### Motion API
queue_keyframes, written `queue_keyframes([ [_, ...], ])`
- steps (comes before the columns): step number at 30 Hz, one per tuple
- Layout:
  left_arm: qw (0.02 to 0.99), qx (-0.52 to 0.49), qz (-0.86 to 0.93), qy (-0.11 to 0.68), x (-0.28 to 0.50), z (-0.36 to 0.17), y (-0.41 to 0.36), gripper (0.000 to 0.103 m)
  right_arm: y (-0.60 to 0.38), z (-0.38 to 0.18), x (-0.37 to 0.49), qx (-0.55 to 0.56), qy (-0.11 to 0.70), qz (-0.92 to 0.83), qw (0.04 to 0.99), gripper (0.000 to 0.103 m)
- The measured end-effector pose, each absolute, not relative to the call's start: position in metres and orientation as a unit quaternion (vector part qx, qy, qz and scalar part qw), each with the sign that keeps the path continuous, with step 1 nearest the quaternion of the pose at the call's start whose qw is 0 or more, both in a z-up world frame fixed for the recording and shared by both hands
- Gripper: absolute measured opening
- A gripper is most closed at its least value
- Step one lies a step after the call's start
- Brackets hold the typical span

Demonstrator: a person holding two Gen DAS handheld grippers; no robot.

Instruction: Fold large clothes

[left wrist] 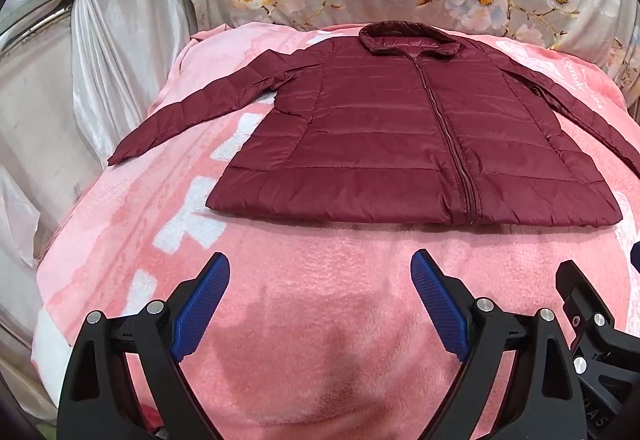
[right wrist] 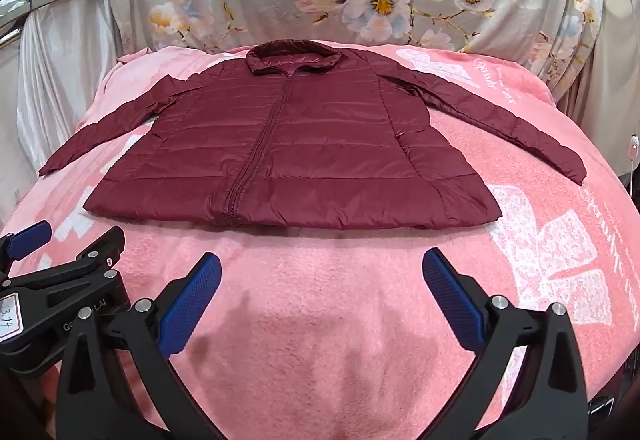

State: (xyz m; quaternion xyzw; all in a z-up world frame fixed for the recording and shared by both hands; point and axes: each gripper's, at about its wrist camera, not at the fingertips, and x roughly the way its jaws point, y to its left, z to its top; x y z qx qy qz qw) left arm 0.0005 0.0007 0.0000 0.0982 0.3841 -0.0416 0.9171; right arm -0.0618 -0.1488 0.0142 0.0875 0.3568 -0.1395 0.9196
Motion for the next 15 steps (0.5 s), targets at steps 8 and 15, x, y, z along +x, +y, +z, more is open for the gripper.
queue_keyframes([
  [8, 0.918, 0.100, -0.039, 0.383, -0.0001, 0.0008, -0.0027, 0.089, -0.1490, 0.0157, -0.0612, 0.088, 0.356, -0.139, 0.920, 0.098],
  [15, 0.917, 0.099, -0.039, 0.384, -0.0001, 0.0007, -0.0023, 0.089, -0.1483, 0.0150, -0.0614, 0.088, 0.357, -0.139, 0.919, 0.098],
])
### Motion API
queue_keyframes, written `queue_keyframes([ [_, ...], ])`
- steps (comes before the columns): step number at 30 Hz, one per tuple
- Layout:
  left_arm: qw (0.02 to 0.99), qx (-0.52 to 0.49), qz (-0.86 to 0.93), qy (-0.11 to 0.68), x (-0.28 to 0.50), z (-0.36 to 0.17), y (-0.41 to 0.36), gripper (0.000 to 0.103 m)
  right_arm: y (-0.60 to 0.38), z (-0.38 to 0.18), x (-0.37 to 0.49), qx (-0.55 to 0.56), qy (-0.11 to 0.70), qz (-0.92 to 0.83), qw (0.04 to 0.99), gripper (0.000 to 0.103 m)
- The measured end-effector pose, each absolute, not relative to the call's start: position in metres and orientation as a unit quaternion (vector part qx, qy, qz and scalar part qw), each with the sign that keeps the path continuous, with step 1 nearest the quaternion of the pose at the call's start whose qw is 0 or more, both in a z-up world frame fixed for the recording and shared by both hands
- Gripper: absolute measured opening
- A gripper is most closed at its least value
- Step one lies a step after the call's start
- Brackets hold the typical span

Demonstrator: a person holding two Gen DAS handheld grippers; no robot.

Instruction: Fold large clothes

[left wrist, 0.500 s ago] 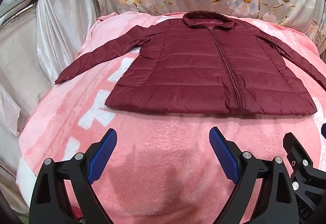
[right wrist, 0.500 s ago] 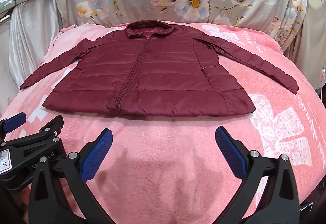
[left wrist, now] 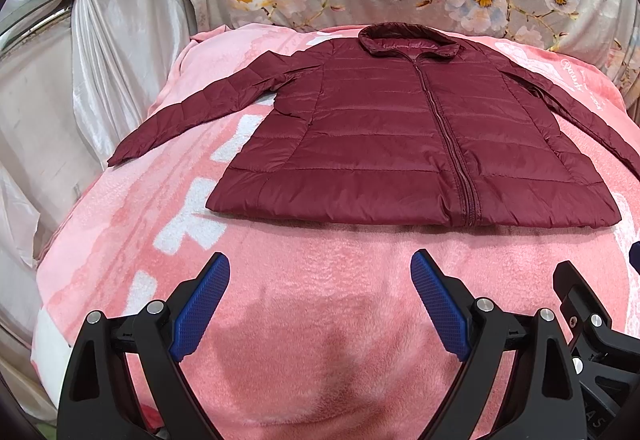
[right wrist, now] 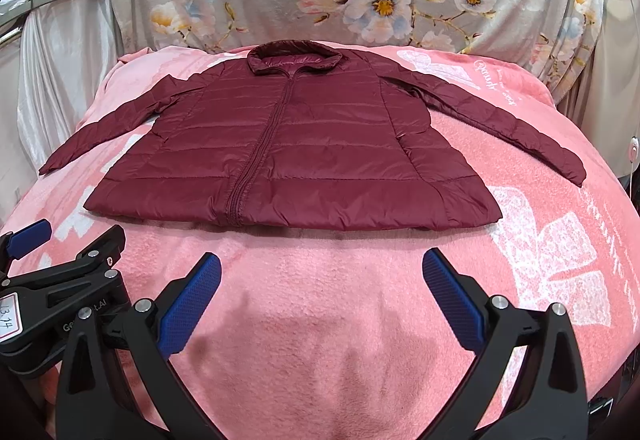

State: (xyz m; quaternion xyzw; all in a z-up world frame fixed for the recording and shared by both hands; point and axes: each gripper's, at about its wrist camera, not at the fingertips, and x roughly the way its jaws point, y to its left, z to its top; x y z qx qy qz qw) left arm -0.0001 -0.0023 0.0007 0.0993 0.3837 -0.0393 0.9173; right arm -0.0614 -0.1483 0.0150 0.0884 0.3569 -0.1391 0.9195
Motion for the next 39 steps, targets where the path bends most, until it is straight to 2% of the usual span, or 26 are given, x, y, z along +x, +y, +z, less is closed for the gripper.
queue_keyframes([
  [39, 0.917, 0.096, -0.042, 0.386, -0.0002, 0.0004, -0.0009, 0.089, -0.1486, 0.0131, -0.0605, 0.090, 0.359, -0.140, 0.918, 0.098],
])
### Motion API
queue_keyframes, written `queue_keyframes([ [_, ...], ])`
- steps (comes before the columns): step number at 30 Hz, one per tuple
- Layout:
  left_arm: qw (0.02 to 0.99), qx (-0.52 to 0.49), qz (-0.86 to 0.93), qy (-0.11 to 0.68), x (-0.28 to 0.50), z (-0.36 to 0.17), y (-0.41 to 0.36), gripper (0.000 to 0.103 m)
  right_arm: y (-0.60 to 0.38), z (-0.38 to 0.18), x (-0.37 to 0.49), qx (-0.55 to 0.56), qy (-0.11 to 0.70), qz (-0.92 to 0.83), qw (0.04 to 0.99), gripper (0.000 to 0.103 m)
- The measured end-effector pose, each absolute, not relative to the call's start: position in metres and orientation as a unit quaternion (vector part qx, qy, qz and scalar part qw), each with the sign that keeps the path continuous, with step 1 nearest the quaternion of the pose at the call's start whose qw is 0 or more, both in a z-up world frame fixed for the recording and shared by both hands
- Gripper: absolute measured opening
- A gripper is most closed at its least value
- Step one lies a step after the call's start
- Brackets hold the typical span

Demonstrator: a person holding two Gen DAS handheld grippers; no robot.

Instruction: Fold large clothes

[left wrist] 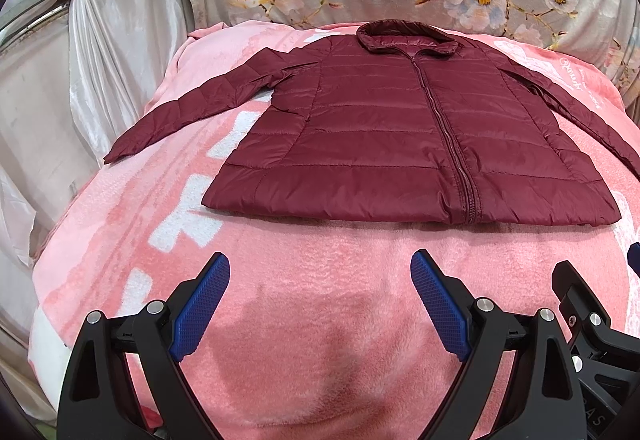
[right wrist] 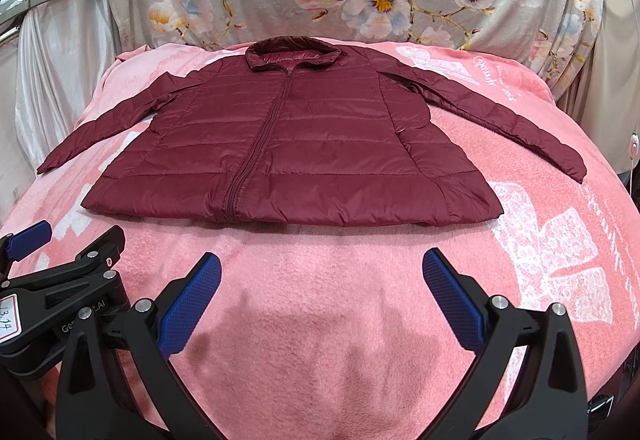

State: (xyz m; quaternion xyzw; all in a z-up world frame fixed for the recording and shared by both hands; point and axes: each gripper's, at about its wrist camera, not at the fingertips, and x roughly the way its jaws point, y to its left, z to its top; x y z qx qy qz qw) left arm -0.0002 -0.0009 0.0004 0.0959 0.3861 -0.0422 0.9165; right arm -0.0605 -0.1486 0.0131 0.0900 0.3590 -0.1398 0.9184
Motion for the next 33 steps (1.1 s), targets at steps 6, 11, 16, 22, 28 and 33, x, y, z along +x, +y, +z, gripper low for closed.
queue_keyframes([
  [6, 0.916, 0.097, -0.042, 0.386, 0.000, 0.000, -0.001, 0.089, -0.149, 0.013, -0.060, 0.090, 0.359, -0.140, 0.918, 0.098],
  [11, 0.916, 0.098, -0.042, 0.386, 0.000, 0.000, -0.001, 0.089, -0.149, 0.013, -0.060, 0.091, 0.359, -0.140, 0.918, 0.098],
  [16, 0.915, 0.096, -0.043, 0.390, 0.000, 0.000, -0.003, 0.089, -0.151, 0.010, -0.061, 0.091, 0.360, -0.141, 0.918, 0.098],
  [22, 0.917, 0.111, -0.038, 0.381, -0.002, -0.009, -0.015, 0.089, -0.157, 0.005, -0.056, 0.094, 0.363, -0.143, 0.916, 0.098],
  [28, 0.896, 0.134, -0.038, 0.422, 0.018, -0.014, -0.018, 0.089, -0.185, 0.003, -0.047, 0.110, 0.359, -0.164, 0.912, 0.098],
  [33, 0.896, 0.127, -0.049, 0.423, 0.042, -0.012, -0.020, 0.090, -0.254, 0.006, -0.040, 0.150, 0.341, -0.215, 0.903, 0.098],
])
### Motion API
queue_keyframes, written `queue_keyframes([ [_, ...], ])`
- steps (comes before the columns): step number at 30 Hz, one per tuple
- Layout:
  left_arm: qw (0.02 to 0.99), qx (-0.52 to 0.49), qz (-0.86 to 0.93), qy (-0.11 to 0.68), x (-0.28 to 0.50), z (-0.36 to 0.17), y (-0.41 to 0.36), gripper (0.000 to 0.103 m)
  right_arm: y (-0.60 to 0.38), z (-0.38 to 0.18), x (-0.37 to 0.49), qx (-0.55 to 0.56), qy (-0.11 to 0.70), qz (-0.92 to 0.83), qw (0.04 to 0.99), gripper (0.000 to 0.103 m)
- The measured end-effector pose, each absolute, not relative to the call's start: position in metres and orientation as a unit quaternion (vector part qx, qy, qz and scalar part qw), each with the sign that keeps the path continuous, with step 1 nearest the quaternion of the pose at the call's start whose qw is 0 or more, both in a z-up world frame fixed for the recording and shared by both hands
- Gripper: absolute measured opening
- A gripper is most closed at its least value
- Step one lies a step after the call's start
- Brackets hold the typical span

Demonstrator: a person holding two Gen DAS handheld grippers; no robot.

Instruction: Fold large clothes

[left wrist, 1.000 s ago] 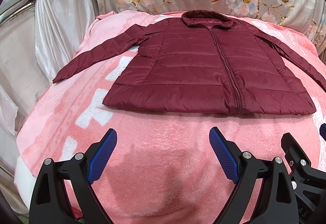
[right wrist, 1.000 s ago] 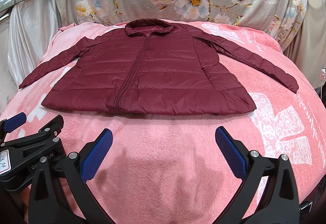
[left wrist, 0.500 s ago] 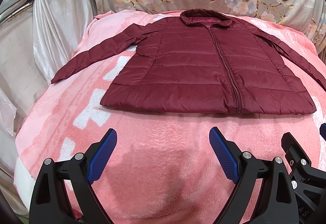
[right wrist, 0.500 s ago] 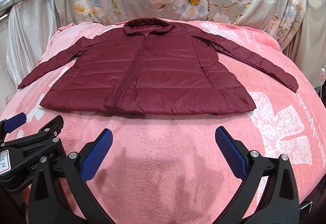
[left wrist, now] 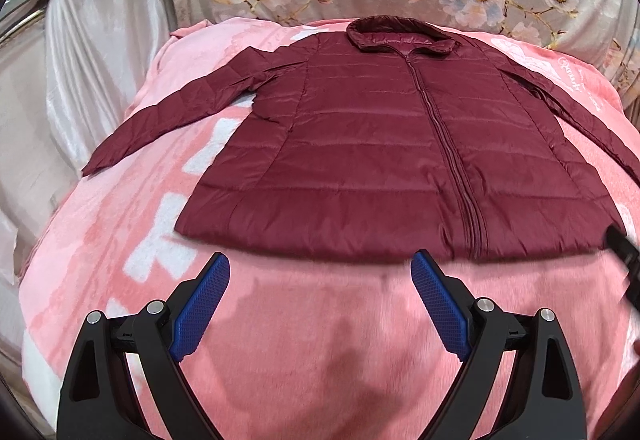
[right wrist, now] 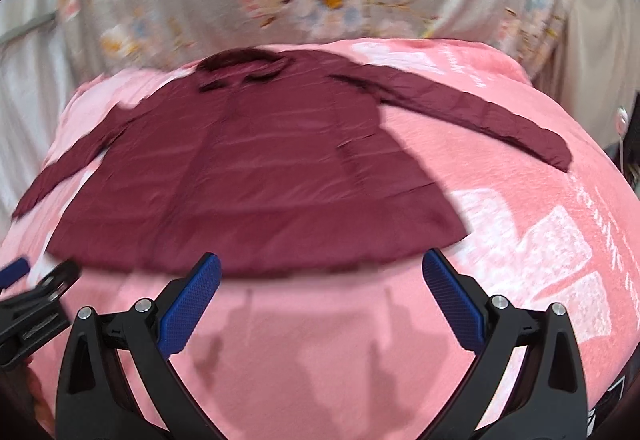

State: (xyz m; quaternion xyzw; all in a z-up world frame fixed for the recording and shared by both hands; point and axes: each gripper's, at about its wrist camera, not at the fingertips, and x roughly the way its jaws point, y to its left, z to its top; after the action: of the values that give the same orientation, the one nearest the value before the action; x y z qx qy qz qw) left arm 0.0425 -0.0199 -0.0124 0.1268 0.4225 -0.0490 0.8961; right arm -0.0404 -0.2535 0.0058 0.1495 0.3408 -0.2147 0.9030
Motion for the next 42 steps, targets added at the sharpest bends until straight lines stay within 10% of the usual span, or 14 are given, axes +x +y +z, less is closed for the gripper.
queue_keyframes([
  [23, 0.897, 0.070, -0.034, 0.434, 0.174, -0.023, -0.001, 0.090, -0.582, -0.071, -0.042, 0.437, 0.221, -0.407, 0.771, 0.095],
  [31, 0.892, 0.063, -0.010, 0.448, 0.196, -0.038, 0.010, 0.090, -0.607, -0.060, -0.001, 0.424, 0.225, -0.407, 0.777, 0.015],
  [42, 0.892, 0.043, 0.012, 0.451, 0.206, -0.042, 0.031, 0.090, -0.376, 0.080, 0.189, 0.202, 0.215, -0.105, 0.950, 0.012],
])
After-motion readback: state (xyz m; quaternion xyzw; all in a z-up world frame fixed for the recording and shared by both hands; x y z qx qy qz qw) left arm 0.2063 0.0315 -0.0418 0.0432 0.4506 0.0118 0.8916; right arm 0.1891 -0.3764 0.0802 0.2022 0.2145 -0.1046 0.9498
